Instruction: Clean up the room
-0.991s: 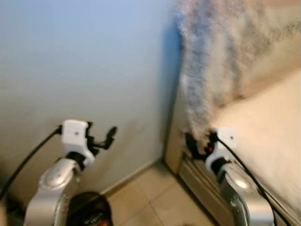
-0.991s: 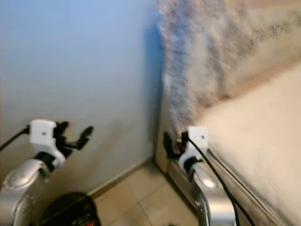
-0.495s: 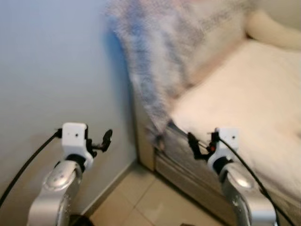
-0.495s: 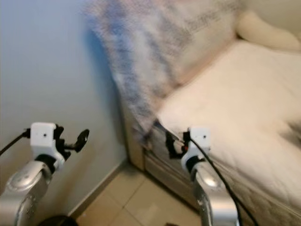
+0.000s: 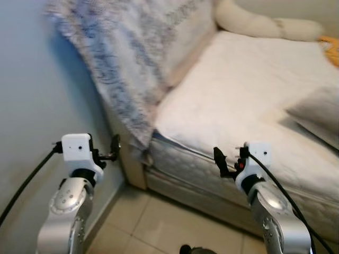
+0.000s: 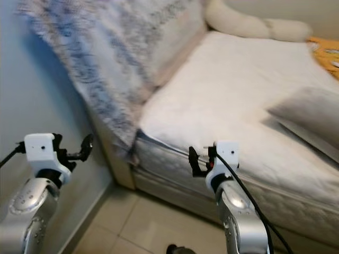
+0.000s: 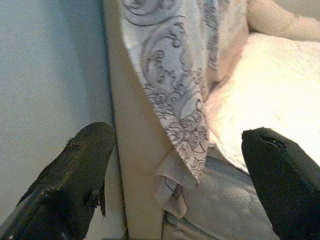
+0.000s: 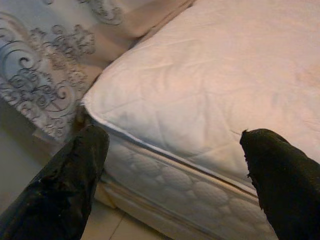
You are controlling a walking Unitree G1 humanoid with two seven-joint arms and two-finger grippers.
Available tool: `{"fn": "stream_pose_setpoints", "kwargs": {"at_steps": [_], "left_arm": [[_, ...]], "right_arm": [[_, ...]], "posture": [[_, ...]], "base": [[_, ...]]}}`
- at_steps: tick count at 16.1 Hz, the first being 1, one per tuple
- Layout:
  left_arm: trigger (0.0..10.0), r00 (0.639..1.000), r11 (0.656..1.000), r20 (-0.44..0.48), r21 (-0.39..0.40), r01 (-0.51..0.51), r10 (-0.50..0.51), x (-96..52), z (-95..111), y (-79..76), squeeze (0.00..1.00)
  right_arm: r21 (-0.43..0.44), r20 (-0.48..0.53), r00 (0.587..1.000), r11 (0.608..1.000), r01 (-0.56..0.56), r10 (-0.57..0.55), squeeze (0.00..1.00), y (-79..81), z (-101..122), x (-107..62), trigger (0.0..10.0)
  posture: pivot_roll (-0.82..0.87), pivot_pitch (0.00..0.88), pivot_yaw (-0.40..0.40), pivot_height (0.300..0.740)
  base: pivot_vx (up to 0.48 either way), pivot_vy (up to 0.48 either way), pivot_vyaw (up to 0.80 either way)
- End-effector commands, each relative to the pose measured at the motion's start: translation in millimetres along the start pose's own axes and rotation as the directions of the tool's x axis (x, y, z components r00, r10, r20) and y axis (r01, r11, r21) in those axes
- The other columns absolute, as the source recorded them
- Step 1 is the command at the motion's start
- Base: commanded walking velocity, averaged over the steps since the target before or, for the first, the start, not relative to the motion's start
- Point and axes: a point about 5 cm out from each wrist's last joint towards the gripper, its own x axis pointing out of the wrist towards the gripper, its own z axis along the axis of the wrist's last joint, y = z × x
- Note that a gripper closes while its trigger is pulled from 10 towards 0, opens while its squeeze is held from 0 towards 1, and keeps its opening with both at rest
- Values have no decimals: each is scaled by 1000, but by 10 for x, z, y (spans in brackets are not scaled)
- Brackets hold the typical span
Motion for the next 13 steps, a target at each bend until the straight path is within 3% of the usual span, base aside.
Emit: {"fn": "stream_pose_setpoints", "kwargs": {"at_steps": [1,4,5,7,10,11,12,13], "left_arm": [[10000,1000,1000,4,21,11,-11,2,5,-18,0],[10000,999,998,-28,52,29,-27,-17,-28,5,0],[10000,997,998,-35,22,63,-62,-32,-22,3,0],[10000,1000,999,-9,47,1,0,-19,48,72,0],[10000,1000,992,9,122,-12,11,-5,82,65,0],[10000,1000,995,6,102,-3,2,-9,75,52,0],[10000,1000,996,3,85,21,-22,-23,73,22,0],[10000,999,995,-20,95,31,-29,-24,48,10,0]], "right_arm": [[-1,-3,1000,1000,-9,9,1000,7,4,20,10000],[-4,-2,1000,1000,-10,10,1000,6,11,32,10000],[-6,-1,1000,1000,-10,10,1000,5,19,37,10000],[-11,-2,1000,1000,-11,11,1000,-1,23,40,10000],[-56,26,1000,998,18,-17,1000,-23,59,45,10000],[-58,29,999,998,22,-20,1000,-27,66,45,10000],[-62,33,999,998,26,-24,608,-33,77,45,10000],[-63,35,999,998,28,-25,0,-40,86,46,10000]], "posture": [[44,0,21,740],[46,0,17,740],[47,0,15,740],[53,0,11,740],[47,0,14,740],[47,0,13,740],[46,0,14,740],[46,0,14,740]], "base": [[0,0,-763],[0,0,-760],[0,0,-763],[0,0,-763],[0,0,-756],[0,0,-756],[0,0,-756],[0,0,-750]]}}
